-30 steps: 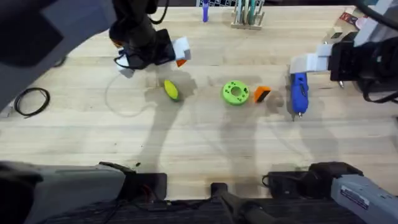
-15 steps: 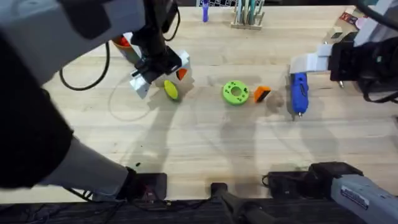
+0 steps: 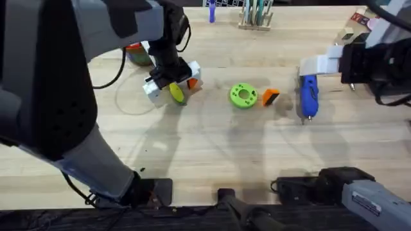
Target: Pick up the gripper from the table and insert it into the empty holder that is missing its gripper. Then pick up a screw, insert it into the mounting hole, and use the screwdriver to tighten it. Finally, clean up the table by picking up the vegetable and placing it into the bucket.
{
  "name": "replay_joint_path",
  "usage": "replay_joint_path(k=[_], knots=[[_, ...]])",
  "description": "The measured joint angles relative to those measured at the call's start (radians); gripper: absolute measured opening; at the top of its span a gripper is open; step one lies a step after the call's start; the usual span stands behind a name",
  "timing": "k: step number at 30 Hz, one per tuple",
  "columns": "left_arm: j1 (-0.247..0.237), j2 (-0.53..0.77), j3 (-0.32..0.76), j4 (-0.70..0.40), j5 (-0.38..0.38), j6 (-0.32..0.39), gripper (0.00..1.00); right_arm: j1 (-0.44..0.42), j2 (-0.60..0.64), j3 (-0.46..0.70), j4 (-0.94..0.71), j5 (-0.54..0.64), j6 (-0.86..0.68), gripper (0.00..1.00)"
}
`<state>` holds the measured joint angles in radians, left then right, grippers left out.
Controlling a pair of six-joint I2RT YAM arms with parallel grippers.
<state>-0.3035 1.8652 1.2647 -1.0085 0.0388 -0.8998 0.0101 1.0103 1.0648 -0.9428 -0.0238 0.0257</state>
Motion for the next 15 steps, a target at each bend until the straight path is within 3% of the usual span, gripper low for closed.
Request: replay_joint_path(k=[4, 7, 11, 12, 15], knots=[[0.000, -0.003, -0.006, 0.010, 0.000, 0.024, 0.987, 0.000, 0.000, 0.000, 0.000, 0.000, 0.000, 0.991], [0.000, -0.004, -0.007, 0.015, 0.009, 0.032, 0.697, 0.000, 0.000, 0.000, 0.000, 0.000, 0.000, 0.992], [0.000, -0.004, -0.008, 0.010, 0.018, 0.038, 0.087, 0.000, 0.000, 0.000, 0.000, 0.000, 0.000, 0.991], [0.000, -0.005, -0.008, 0.010, 0.019, 0.042, 0.025, 0.000, 0.000, 0.000, 0.000, 0.000, 0.000, 0.991], [-0.001, -0.005, -0.008, 0.007, 0.018, 0.045, 0.006, 0.000, 0.000, 0.000, 0.000, 0.000, 0.000, 0.992]])
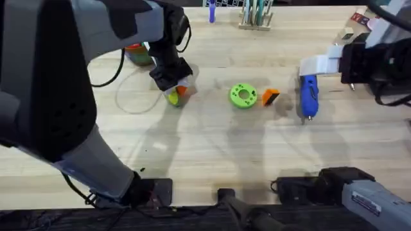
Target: Pick up the gripper from the table and insert it into the empty holder that is missing its gripper. Then pick up a screw, insert it into the mounting hole, and use the screwdriver to tighten it. Finally, clean up the table by picking up the vegetable and placing it into the bucket.
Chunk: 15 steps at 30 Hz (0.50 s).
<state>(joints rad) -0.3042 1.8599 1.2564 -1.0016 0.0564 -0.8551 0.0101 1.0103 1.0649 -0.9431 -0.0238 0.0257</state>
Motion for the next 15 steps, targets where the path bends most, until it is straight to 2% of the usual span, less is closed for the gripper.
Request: replay_joint_path(k=[15], knots=[[0.000, -0.018, -0.012, -0.011, 0.000, 0.002, 0.006, 0.000, 0.000, 0.000, 0.000, 0.000, 0.000, 0.992]])
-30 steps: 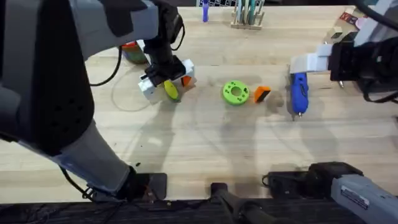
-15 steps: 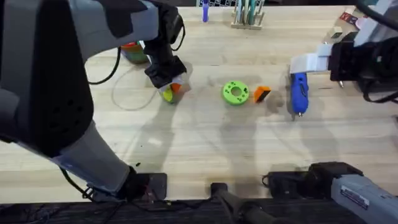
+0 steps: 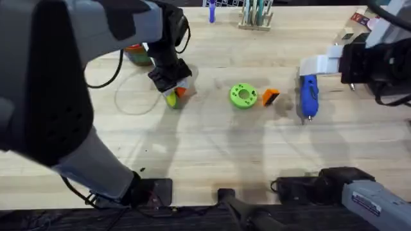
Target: Pick up the gripper from the table and insert it into the empty holder that is missing its gripper. Then pick up a screw, insert it into the mounting hole, and use the screwdriver to tighten it. Finally, clean up the table by picking up the vegetable and placing it into the bucket.
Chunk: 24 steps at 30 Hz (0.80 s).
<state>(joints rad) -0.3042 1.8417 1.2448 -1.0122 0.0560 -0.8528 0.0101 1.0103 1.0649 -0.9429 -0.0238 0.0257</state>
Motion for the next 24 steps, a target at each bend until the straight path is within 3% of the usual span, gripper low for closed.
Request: replay_joint_path(k=[7, 16, 24], knots=[[0.000, -0.181, -0.007, -0.008, 0.000, 0.039, 0.006, 0.000, 0.000, 0.000, 0.000, 0.000, 0.000, 0.991], [0.000, -0.439, -0.007, -0.024, 0.000, 0.180, 0.006, 0.000, 0.000, 0.000, 0.000, 0.000, 0.000, 0.991], [0.000, -0.541, -0.007, -0.062, -0.017, 0.244, 0.006, 0.000, 0.000, 0.000, 0.000, 0.000, 0.000, 0.991]])
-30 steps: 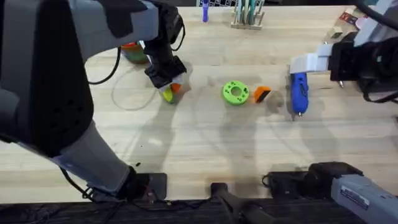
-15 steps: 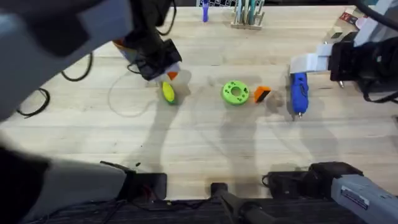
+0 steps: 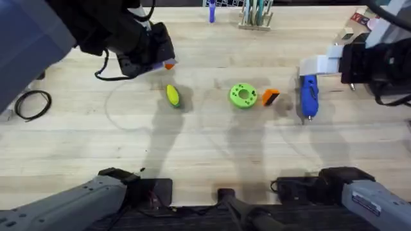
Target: Pick up the gripper from the table and insert it into the empty holder that is missing its gripper. Then pick up a screw, insert it into the mounting hole, and use the screwdriver to tighten it. Finally, clean up the table by picking up the vegetable and placing it into the bucket.
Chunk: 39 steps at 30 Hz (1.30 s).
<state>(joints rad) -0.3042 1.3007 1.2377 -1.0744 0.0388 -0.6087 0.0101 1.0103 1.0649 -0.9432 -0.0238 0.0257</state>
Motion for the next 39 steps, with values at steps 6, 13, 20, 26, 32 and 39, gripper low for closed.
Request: replay_joint_path(k=[6, 13, 20, 26, 32, 39], knots=[[0.000, -0.006, 0.000, -0.009, -0.007, 0.026, 0.006, 0.000, 0.000, 0.000, -0.004, 0.000, 0.000, 0.991], [0.000, -0.006, 0.000, -0.010, -0.028, 0.037, 0.901, 0.000, 0.000, 0.000, -0.024, 0.000, 0.000, 0.991], [0.000, -0.006, 0.000, -0.015, -0.032, 0.045, 0.985, 0.000, 0.000, 0.000, -0.023, 0.000, 0.000, 0.992], [0.000, -0.067, 0.000, -0.015, -0.033, 0.106, 0.986, 0.000, 0.000, 0.000, -0.023, 0.000, 0.000, 0.991], [0.000, -0.170, 0.000, -0.008, -0.035, 0.196, 0.986, 0.000, 0.000, 0.000, -0.024, 0.000, 0.000, 0.991], [0.000, -0.224, 0.000, -0.005, -0.035, 0.350, 0.986, 0.000, 0.000, 0.000, -0.024, 0.000, 0.000, 0.991]])
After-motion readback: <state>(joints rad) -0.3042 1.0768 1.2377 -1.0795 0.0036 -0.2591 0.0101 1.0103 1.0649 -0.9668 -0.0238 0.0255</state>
